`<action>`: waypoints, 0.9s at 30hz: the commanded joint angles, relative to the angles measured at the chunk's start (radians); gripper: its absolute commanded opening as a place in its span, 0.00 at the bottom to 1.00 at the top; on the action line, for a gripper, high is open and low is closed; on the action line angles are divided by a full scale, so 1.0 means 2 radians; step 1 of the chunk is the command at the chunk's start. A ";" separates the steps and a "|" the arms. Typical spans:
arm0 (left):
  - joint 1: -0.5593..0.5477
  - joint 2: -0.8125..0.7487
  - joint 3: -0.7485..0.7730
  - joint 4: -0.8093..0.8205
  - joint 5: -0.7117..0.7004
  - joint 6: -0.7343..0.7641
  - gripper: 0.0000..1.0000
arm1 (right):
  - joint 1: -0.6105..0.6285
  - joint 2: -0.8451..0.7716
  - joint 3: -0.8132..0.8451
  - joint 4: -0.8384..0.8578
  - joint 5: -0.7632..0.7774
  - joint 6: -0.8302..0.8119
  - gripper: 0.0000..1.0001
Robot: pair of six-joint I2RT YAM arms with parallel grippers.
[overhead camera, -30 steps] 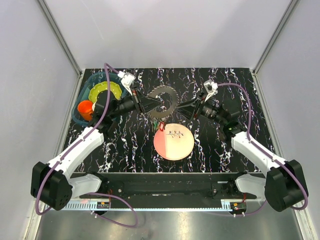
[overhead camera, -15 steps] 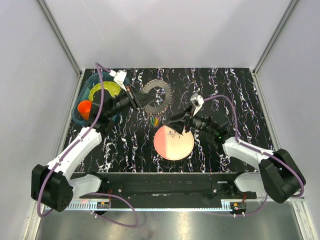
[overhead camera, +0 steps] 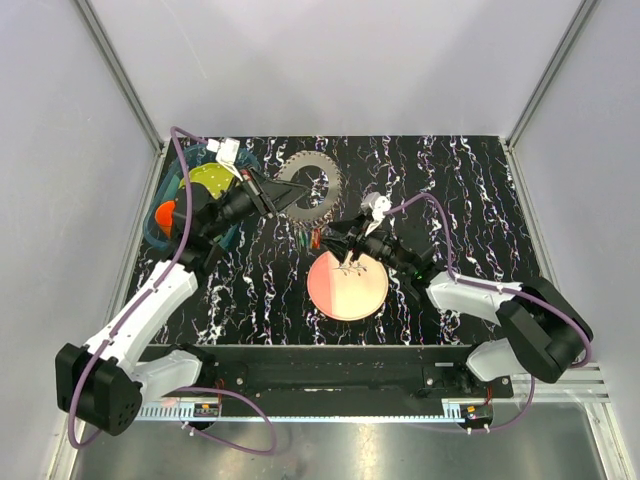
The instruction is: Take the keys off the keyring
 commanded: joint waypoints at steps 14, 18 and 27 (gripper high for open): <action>0.001 -0.030 0.011 0.019 -0.019 0.007 0.00 | 0.024 0.006 0.022 0.046 0.061 -0.074 0.43; 0.001 -0.033 0.011 0.013 -0.021 0.013 0.00 | 0.030 0.008 0.026 0.048 0.060 -0.077 0.44; 0.001 -0.036 0.009 0.002 -0.027 0.021 0.00 | 0.051 0.019 0.041 0.053 0.090 -0.100 0.47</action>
